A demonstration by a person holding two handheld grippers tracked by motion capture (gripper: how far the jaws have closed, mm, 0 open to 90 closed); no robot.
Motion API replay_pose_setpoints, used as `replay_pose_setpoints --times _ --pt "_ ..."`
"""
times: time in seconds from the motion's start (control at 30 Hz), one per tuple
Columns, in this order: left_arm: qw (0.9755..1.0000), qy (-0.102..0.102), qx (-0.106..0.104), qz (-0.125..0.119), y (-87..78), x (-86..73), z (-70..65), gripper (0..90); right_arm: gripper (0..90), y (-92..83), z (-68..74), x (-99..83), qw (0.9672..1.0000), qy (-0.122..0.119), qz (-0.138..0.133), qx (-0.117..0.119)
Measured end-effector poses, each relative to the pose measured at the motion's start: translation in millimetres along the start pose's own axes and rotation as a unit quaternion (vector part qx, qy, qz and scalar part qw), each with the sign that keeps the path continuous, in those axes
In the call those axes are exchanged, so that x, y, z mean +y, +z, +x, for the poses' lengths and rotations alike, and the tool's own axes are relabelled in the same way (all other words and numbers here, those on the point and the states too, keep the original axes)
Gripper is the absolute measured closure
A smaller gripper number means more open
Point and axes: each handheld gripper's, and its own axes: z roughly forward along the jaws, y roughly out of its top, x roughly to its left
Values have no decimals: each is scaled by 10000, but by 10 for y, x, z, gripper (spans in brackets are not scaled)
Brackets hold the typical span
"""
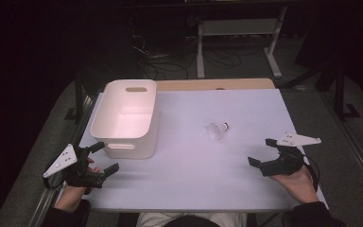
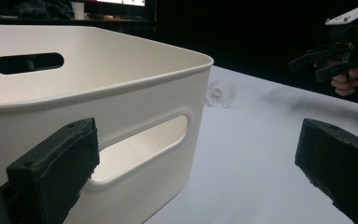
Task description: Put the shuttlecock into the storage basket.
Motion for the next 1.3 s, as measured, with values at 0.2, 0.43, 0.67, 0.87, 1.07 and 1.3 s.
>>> replay_pose_setpoints --times 0.2,0.43,0.67,0.87,1.07,1.3 --pt "10000 -3 10 15 0 -1 -1 0 0 20 -21 79 9999 -39 81 57" --pt "10000 3 -14 18 -1 -1 -3 0 0 56 -44 153 9998 -74 139 116" --pt "10000 -1 -12 17 -2 -1 -2 0 0 87 -76 185 9997 -61 181 152" --pt "10000 -12 -20 11 -2 -1 -5 0 0 95 -111 243 9995 -82 197 220" --pt "10000 -26 -36 4 -1 -1 -5 0 0 104 -134 323 9993 -152 218 254" --pt "10000 -31 -73 6 -1 -2 -8 0 0 151 -162 425 9989 -234 303 284"
